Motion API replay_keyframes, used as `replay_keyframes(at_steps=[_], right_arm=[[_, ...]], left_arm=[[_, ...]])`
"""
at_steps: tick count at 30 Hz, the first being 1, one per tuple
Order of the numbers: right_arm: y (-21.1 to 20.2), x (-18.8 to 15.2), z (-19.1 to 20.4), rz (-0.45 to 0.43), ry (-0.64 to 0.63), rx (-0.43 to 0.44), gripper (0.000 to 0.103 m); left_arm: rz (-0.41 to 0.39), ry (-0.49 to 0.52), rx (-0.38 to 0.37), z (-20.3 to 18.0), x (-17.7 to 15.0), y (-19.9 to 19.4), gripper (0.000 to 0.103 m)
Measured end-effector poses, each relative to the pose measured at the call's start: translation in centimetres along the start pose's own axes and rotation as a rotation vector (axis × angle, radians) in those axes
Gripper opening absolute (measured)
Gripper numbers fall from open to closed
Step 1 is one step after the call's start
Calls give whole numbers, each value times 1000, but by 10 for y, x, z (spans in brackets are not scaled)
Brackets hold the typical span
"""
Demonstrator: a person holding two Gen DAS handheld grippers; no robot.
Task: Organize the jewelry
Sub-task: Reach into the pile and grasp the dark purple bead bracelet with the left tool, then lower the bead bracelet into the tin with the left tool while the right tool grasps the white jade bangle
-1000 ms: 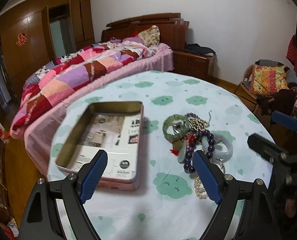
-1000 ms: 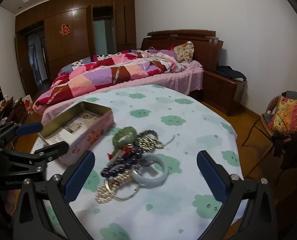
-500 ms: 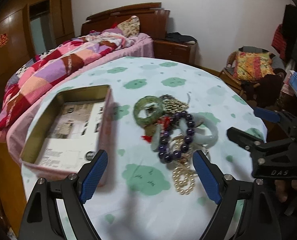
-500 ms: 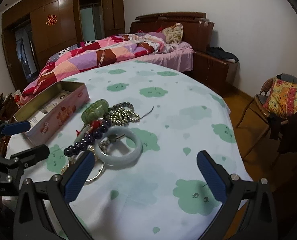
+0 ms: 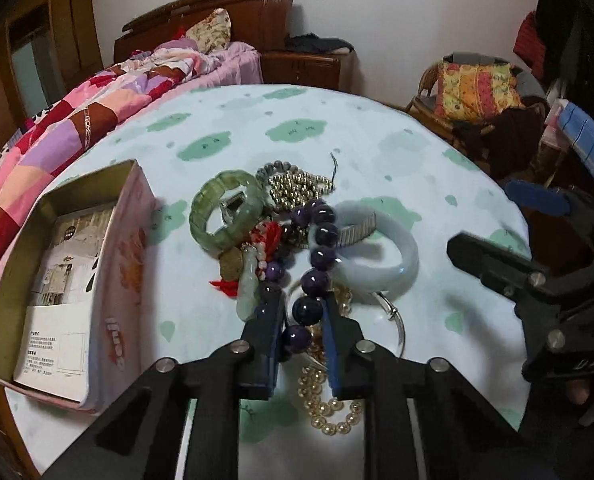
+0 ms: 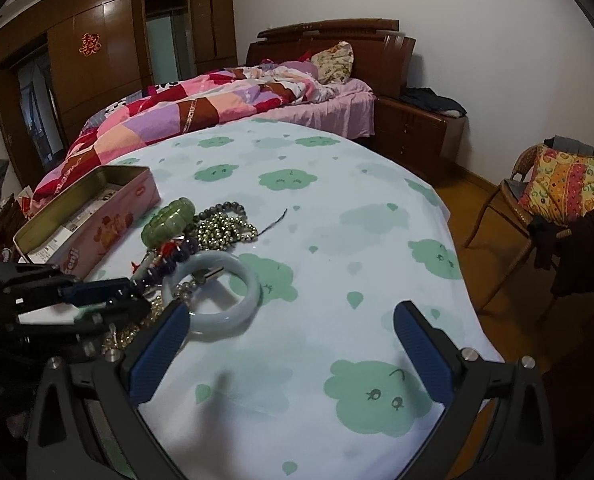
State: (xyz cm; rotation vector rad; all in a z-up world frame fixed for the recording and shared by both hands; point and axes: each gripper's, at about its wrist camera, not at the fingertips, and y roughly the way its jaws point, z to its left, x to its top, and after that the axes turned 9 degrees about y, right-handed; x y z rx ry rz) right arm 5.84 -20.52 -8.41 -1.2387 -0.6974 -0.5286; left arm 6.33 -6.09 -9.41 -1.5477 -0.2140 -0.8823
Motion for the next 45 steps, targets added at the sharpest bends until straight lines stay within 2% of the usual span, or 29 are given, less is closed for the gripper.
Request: replay_keyframes(at_steps=[3,14,18,24,28,39,42,44,45], right_arm=[[1,0,0,-2,-3,0,103],[4,-1,3,6,-23,22,103],[7,2,10,18,-53,64,96],[21,8,31,99,-116,176,98],[39,12,44,144,-154,170,99],[77,15,43,277,-148,169,99],[76,15,42,280,-155,166,92],[72,15,44,273,-167,188,79],[69,14,46,267,-180,189,77]], left_arm=[[-56,-20,-9,5,2,-17,13],[-192,-86,-21,27,13,-62,13],[-233,-87,-23,31,18,-75,13],[-262,-95,-37,42,23,-81,13],[-270,-112,-39,50,23,-84,13],[-259,-133,-27,58,22,-80,13],[-254,-136,-29,58,20,-78,13],[-255,-134,-27,58,19,-78,13],[-255,-133,-26,58,19,-78,13]])
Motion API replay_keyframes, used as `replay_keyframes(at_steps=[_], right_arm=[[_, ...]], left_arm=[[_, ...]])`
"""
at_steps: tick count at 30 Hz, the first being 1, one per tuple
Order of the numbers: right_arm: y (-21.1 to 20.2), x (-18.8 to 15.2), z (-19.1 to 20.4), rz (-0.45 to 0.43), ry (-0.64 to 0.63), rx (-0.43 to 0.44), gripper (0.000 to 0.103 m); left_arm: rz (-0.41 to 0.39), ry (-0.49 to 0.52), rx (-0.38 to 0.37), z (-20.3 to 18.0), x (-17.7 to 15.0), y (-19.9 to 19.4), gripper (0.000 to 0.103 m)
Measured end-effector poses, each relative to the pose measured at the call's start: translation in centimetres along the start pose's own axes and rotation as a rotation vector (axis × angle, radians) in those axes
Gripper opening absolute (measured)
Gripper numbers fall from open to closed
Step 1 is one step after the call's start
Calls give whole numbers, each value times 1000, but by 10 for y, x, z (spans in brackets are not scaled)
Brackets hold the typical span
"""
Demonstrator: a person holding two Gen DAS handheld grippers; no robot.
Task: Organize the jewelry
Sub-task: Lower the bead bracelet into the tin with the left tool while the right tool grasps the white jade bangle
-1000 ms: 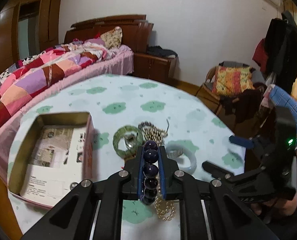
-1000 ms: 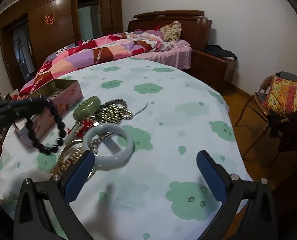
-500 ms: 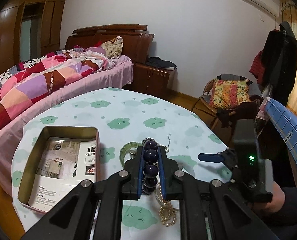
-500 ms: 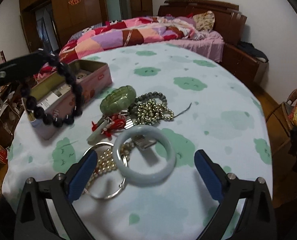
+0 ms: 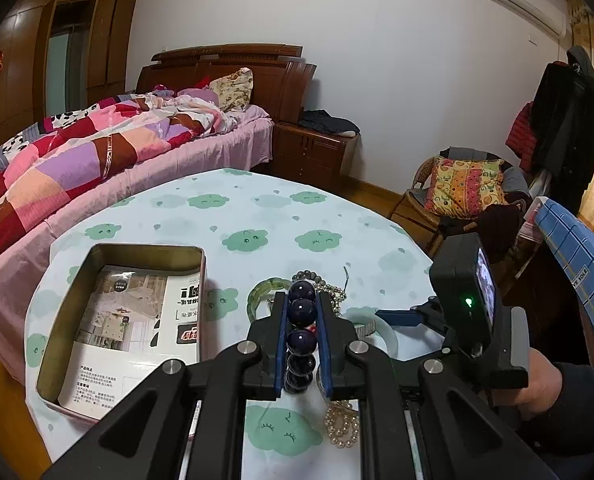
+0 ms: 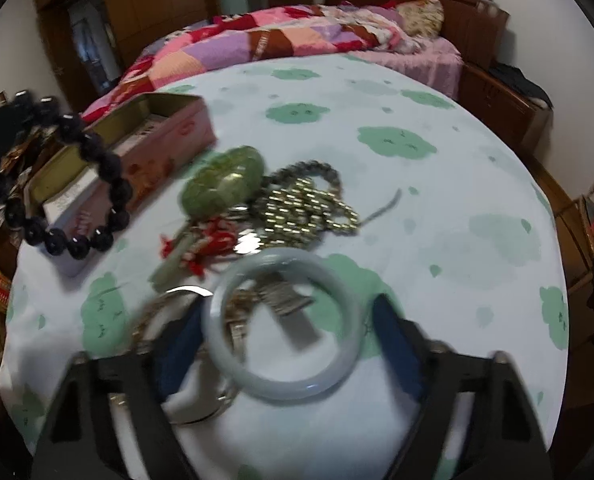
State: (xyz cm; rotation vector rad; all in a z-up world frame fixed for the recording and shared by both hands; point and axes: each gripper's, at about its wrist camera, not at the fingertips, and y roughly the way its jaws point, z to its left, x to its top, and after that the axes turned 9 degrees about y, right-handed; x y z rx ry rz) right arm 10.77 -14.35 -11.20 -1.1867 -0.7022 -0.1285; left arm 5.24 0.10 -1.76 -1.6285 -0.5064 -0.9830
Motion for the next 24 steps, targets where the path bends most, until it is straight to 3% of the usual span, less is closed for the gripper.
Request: replay_keyframes(at_steps=[14,24], right_arm=[[-28,10,5,-124,-17,-29,77],[-35,39,23,-151,-81,-18,77]], left_arm=[[-25,-6,21,11,4,-13,13],[-56,-21,113,51,19,-35,13]])
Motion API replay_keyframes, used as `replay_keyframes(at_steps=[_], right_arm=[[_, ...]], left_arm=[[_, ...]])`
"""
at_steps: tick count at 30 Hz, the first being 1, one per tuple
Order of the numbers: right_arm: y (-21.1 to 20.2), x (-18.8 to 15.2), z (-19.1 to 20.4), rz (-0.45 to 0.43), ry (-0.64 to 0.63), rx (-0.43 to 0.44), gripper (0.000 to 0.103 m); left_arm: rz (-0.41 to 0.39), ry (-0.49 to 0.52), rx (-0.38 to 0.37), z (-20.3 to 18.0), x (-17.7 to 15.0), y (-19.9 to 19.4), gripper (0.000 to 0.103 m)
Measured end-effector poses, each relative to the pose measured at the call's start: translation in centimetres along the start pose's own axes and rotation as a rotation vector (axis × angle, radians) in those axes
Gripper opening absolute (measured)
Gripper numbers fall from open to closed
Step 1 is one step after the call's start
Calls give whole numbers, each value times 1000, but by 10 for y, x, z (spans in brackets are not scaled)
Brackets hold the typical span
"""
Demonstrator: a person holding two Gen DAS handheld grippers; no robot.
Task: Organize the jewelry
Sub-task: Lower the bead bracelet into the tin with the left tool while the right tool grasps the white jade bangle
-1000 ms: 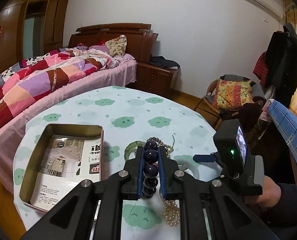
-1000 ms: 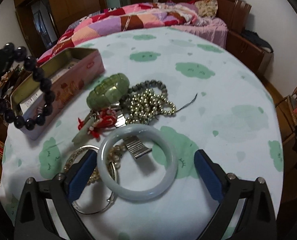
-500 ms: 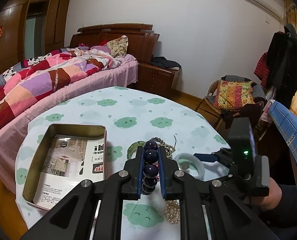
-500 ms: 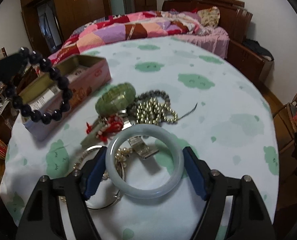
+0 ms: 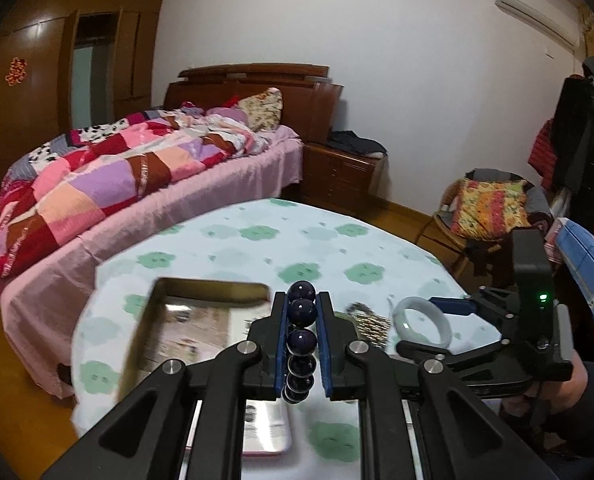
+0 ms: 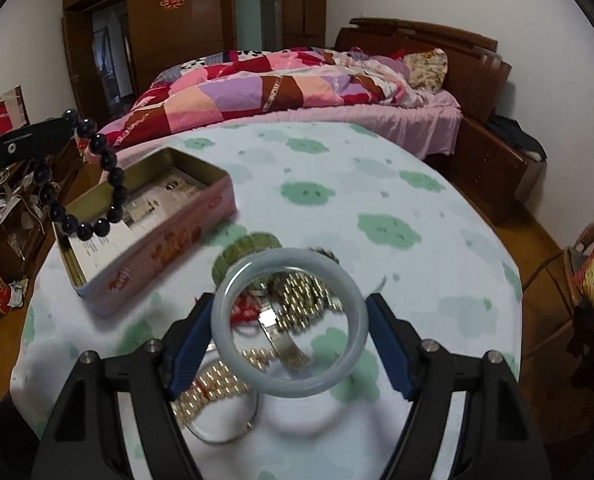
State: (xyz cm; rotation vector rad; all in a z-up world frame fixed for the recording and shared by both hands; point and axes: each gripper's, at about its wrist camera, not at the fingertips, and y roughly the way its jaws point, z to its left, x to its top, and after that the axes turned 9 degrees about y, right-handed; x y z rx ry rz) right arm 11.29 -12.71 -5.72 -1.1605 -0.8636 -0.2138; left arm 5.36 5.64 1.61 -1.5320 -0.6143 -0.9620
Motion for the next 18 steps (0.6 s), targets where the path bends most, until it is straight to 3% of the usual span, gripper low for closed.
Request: replay_keyframes(at_steps=[9,18], right_arm=[[16,42,43,-29,-116,43,77],[62,68,90,-16,-195,105,77]], left_arm=[[29,-22,82,50,8,18,13],[77,-73,81,89,5,52,13]])
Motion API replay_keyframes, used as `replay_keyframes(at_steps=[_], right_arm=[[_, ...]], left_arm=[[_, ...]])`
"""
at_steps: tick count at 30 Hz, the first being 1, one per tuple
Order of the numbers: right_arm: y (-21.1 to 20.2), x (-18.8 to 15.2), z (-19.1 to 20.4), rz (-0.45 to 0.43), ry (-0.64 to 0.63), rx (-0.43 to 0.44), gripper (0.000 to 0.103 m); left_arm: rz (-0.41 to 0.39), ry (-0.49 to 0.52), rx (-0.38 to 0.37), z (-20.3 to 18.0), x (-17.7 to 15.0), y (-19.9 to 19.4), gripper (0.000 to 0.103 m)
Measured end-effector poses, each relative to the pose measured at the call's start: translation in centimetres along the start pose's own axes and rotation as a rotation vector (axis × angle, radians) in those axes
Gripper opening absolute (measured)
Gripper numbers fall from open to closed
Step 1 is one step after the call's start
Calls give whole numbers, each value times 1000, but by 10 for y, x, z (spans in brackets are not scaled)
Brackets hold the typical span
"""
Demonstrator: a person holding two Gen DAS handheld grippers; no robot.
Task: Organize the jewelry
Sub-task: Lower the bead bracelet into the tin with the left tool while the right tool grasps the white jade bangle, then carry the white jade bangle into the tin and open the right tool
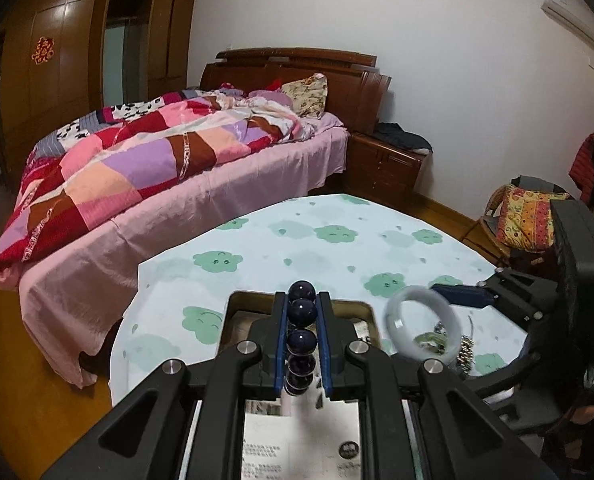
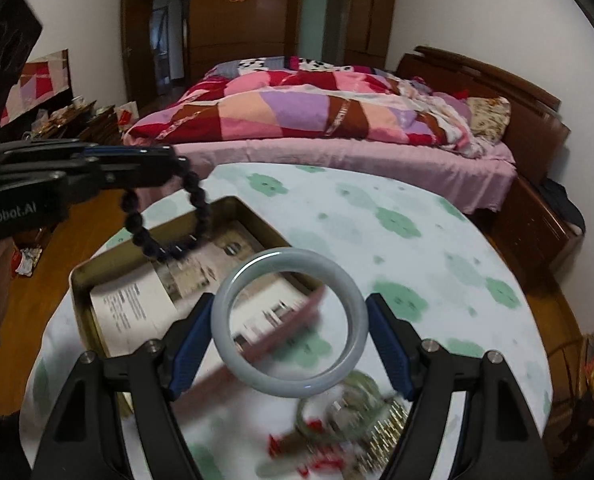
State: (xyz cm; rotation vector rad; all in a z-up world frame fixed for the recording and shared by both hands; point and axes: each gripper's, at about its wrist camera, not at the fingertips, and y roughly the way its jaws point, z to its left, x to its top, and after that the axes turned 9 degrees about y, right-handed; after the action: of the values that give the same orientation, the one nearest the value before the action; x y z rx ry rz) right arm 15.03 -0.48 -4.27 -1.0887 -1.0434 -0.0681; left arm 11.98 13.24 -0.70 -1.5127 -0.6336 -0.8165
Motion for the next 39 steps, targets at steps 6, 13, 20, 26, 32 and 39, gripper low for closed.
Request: replay_keyframes(at_steps=[6,13,20,26,32,39], right_arm=[[37,6,14,47,-31,12,77],[62,4,22,112,-61,8,77],[76,0,23,152,-90,-33,77],[80,0,27,169,-120,-55,79],[62,-1,23,127,-101,-38,86],[8,-12,-6,32,-49,-58,94]], left_arm=[[27,-20,-2,13,3,21,13],[56,-62,-17,27,-3,44,13],[123,-32,0,24,-12,67,13],[116,-10,64,25,-9,62,17],[76,-51,100,33,-11,45,55],[16,-110,109,25,-25,11,55]])
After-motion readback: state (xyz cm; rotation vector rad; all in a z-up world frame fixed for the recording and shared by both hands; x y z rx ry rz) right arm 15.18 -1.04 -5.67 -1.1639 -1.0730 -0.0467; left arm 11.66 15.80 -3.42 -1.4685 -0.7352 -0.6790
